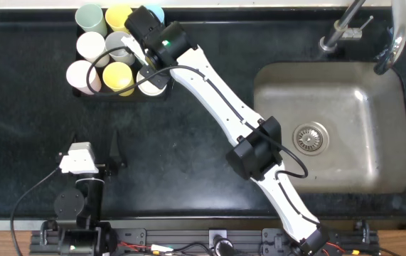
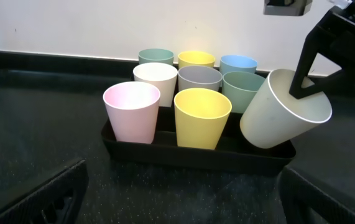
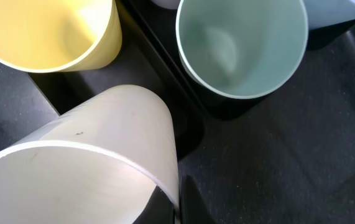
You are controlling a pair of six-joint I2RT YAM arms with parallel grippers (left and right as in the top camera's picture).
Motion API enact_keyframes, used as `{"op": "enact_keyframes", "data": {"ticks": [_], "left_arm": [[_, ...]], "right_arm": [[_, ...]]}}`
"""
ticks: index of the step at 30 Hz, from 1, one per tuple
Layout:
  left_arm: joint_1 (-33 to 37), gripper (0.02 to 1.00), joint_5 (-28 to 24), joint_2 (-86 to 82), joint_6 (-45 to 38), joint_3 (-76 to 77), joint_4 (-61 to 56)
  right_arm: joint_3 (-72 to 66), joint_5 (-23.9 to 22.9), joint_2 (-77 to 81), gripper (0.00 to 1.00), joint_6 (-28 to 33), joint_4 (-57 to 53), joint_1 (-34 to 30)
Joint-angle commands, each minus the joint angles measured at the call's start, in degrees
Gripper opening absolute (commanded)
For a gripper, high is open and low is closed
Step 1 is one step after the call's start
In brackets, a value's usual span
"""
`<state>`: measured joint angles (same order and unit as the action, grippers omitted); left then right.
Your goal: Store Cups
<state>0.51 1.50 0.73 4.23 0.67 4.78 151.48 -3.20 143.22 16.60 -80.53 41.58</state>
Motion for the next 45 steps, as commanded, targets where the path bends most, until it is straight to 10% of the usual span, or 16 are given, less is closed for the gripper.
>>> {"op": "enact_keyframes", "data": {"ticks": [1,20,22,24,25,45], "left_arm": [[0.22,0.998,-0.52,-0.57,-0.85,-0.20,0.07],[0.22,1.000,-0.52,-0.57,-0.85,-0.20,0.07],[0.22,1.000,-0.52,-0.57,-0.85,-0.20,0.07],[0.22,1.000,-0.52,-0.57,-0.85,-0.20,0.07],[0.22,1.000,-0.52,-0.57,-0.83,-0.20,0.07],[0.22,1.000,-0.52,-0.57,-0.85,-0.20,0.07]], "right_arm": [[-0.37,0.42,1.16,0.042,0.33,0.42,-0.37],[-0.37,0.22,3.06,0.042,0.35,1.11,-0.50],[-0.37,0.22,3.06,0.251,0.35,1.11,-0.50],[-0.37,0.24,3.06,0.895,0.35,1.14,-0.48],[-0.37,0.24,3.06,0.996,0.35,1.14,-0.48],[13.16,0.00,1.05,0.998,-6.62,0.72,-3.28]]}}
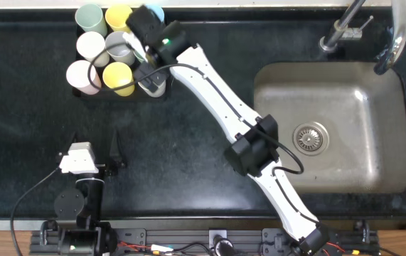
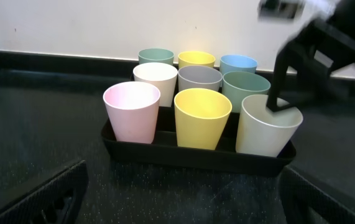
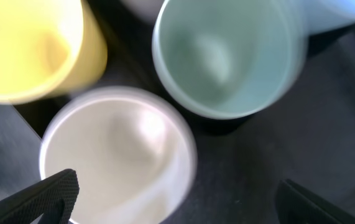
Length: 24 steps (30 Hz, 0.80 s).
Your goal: Store Cups
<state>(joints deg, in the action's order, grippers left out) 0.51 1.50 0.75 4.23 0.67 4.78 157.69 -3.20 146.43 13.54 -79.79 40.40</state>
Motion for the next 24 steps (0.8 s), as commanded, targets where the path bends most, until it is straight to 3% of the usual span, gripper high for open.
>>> {"op": "enact_keyframes", "data": {"ticks": [1,8,11,13,16,21,24], "left_arm": [[0.22,1.000,-0.52,-0.59,-0.85,-0.20,0.07],[0.22,1.000,-0.52,-0.59,-0.85,-0.20,0.07],[0.22,1.000,-0.52,-0.59,-0.85,-0.20,0.07],[0.22,0.998,-0.52,-0.59,-0.83,-0.20,0.07],[0.22,1.000,-0.52,-0.59,-0.85,-0.20,0.07],[0.22,1.000,-0.52,-0.59,-0.85,-0.20,0.07],[0.22,1.000,-0.52,-0.59,-0.85,-0.20,0.07]], "right_arm": [[8.61,-0.02,-2.34,0.998,-3.91,-0.37,-2.51],[22.56,0.07,-4.74,0.998,-4.59,-11.98,-6.32],[22.29,0.76,-8.81,0.996,-5.29,-17.03,-9.73],[22.34,-4.02,-11.23,0.993,-6.62,-17.00,-12.41],[22.32,-6.60,-13.97,0.998,-10.64,-17.03,-17.18],[21.81,-16.92,-15.32,0.998,-15.87,-17.03,-23.63],[18.73,-18.64,-16.61,0.996,-17.64,-17.03,-26.29]]}}
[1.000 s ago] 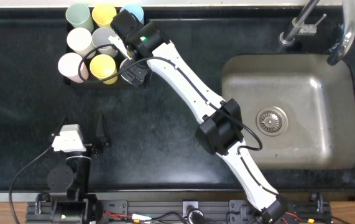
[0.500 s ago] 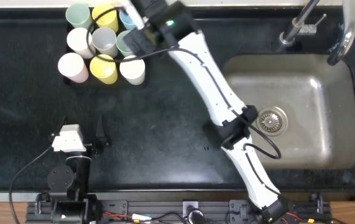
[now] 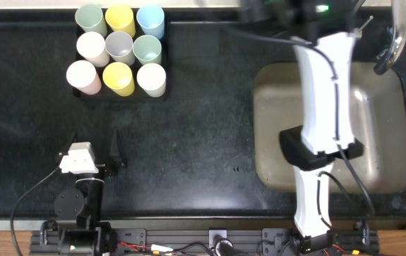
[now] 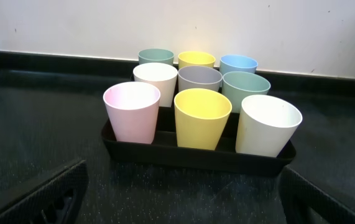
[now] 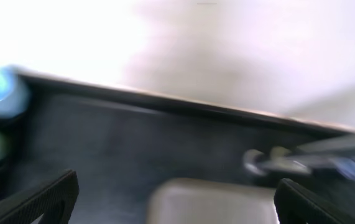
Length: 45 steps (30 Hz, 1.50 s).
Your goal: Store Cups
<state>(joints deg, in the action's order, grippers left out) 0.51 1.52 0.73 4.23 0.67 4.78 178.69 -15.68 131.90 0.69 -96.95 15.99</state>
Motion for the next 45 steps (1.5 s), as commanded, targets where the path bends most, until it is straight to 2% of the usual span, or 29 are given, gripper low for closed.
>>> {"op": "enact_keyframes", "data": {"ticks": [1,7,14,17,20,22,25,30,33,36,45], "left_arm": [[0.22,0.998,-0.55,-0.57,-0.85,-0.20,0.07],[0.22,1.000,-0.55,-0.57,-0.85,-0.20,0.07],[0.22,1.000,-0.57,-0.57,-0.85,-0.20,0.07],[0.22,0.998,-0.55,-0.57,-0.85,-0.20,0.07],[0.22,1.000,-0.55,-0.57,-0.85,-0.20,0.07],[0.22,0.998,-0.57,-0.57,-0.85,-0.20,0.07],[0.22,1.000,-0.55,-0.57,-0.85,-0.20,0.07],[0.22,1.000,-0.55,-0.57,-0.85,-0.20,0.07],[0.22,1.000,-0.55,-0.57,-0.85,-0.20,0.07],[0.22,1.000,-0.55,-0.57,-0.85,-0.20,0.07],[0.22,1.000,-0.55,-0.57,-0.85,-0.20,0.07]], "right_arm": [[-4.11,-6.10,-2.82,0.993,-4.79,0.13,-2.40],[-23.04,-1.44,-13.25,0.998,-4.74,0.13,-3.41],[-51.30,9.90,-28.52,0.996,-5.05,0.13,-3.76],[-63.95,14.25,-35.08,0.996,-7.45,0.33,-4.59],[-77.79,19.71,-42.53,0.998,-8.41,5.22,-6.78],[-87.17,19.52,-47.98,0.998,-8.39,14.27,-8.35],[-103.60,16.35,-58.05,0.996,-8.39,36.54,-10.64],[-129.22,16.22,-73.20,0.998,-8.33,75.52,-12.48],[-140.89,16.26,-80.00,0.998,-6.21,92.48,-12.66],[-148.65,16.20,-84.26,0.998,-3.82,98.86,-12.74],[-158.68,16.22,-88.94,0.998,-3.67,97.46,-12.63]]}}
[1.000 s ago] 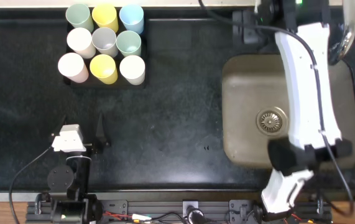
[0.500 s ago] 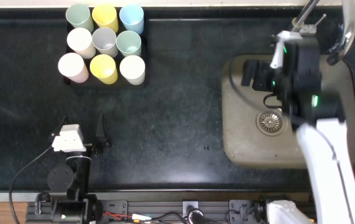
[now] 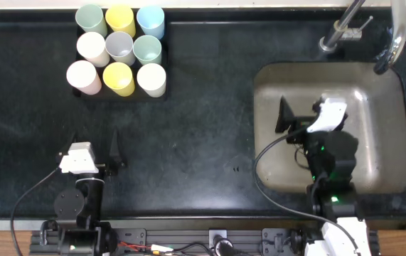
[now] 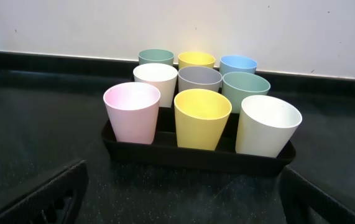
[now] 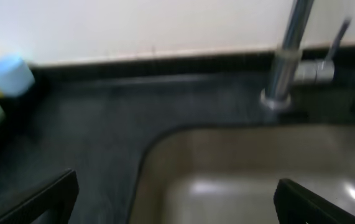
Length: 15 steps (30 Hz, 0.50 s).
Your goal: Store Cups
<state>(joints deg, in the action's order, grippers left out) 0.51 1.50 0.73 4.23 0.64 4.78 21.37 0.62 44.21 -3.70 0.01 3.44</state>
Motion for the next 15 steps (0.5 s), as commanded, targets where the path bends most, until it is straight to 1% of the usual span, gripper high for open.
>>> {"op": "enact_keyframes", "data": {"ticks": [1,5,9,15], "left_arm": [[0.22,0.998,-0.55,-0.57,-0.85,-0.17,0.07],[0.22,1.000,-0.55,-0.57,-0.85,-0.17,0.07],[0.22,1.000,-0.52,-0.57,-0.85,-0.17,0.07],[0.22,1.000,-0.52,-0.57,-0.85,-0.17,0.07]], "right_arm": [[-1.68,-0.09,-1.25,0.998,0.72,0.52,-0.09],[-3.28,-0.09,-1.27,0.998,0.72,3.28,-0.09],[-4.42,-0.09,-3.80,0.998,0.72,3.19,-0.17],[-12.70,-0.09,-19.39,0.998,0.72,1.53,-0.13]]}}
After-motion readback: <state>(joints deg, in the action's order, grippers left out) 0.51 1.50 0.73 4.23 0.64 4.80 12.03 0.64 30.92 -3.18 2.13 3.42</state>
